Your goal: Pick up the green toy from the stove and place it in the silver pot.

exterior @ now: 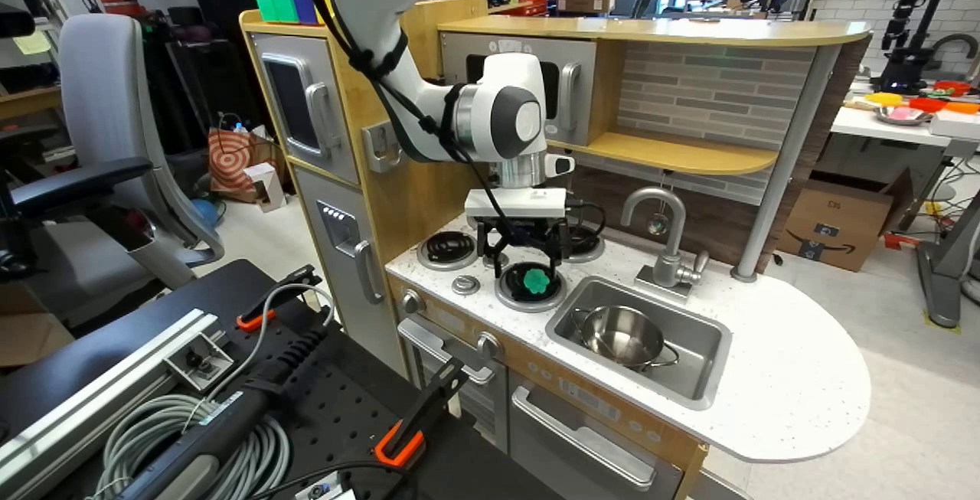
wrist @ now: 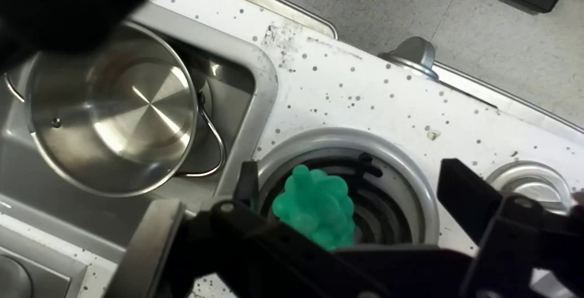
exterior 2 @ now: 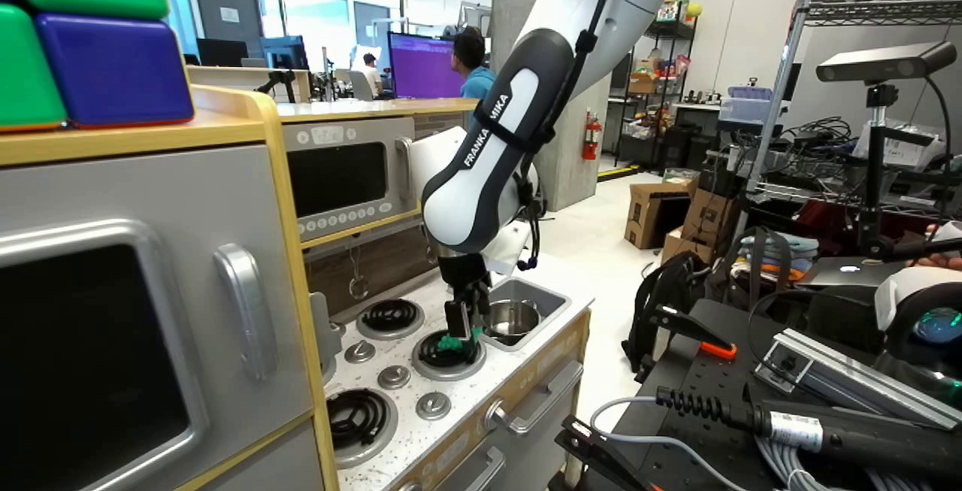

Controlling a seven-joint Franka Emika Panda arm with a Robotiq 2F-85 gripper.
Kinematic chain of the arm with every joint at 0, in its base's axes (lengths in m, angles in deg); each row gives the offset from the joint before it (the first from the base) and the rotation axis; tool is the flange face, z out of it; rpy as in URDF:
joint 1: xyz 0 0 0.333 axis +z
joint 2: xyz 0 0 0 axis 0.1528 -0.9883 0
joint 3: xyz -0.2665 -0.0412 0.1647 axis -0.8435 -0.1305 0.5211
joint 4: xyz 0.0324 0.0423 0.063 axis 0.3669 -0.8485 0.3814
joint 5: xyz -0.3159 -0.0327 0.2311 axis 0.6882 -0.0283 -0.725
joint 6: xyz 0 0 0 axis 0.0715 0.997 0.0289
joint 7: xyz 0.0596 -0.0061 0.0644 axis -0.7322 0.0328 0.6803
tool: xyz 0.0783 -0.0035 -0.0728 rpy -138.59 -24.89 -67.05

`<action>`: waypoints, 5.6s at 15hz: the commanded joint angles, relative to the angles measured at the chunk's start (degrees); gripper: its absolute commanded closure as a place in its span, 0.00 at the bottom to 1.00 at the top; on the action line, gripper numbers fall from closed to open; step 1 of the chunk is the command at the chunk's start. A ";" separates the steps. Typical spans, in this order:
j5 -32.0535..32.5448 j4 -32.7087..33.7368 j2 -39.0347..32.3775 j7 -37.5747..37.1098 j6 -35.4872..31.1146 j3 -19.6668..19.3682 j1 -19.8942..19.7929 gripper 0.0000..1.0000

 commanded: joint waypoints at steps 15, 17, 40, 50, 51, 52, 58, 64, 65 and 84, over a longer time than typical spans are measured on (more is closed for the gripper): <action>-2.00 9.80 -8.89 -8.68 -5.26 -2.25 1.20 0.25; -1.87 11.10 -10.08 -9.11 -5.12 -2.49 1.39 0.32; -4.57 26.21 -13.20 -24.80 13.34 -14.19 -2.51 0.88; -4.45 50.26 -29.13 -24.32 35.82 -14.95 -3.27 0.88; -4.43 52.43 -30.31 -24.40 36.13 -15.11 -3.42 0.88; -4.42 54.58 -31.43 -24.34 36.64 -15.23 -3.55 0.88; -1.76 52.30 -28.48 -25.44 32.22 -13.12 -3.32 0.88; -0.66 51.96 -28.28 -25.63 32.58 -12.84 -3.25 0.38; -0.60 52.09 -28.28 -25.48 32.45 -12.78 -3.19 0.38; -2.08 17.65 -5.95 4.56 13.83 -5.24 -3.35 0.00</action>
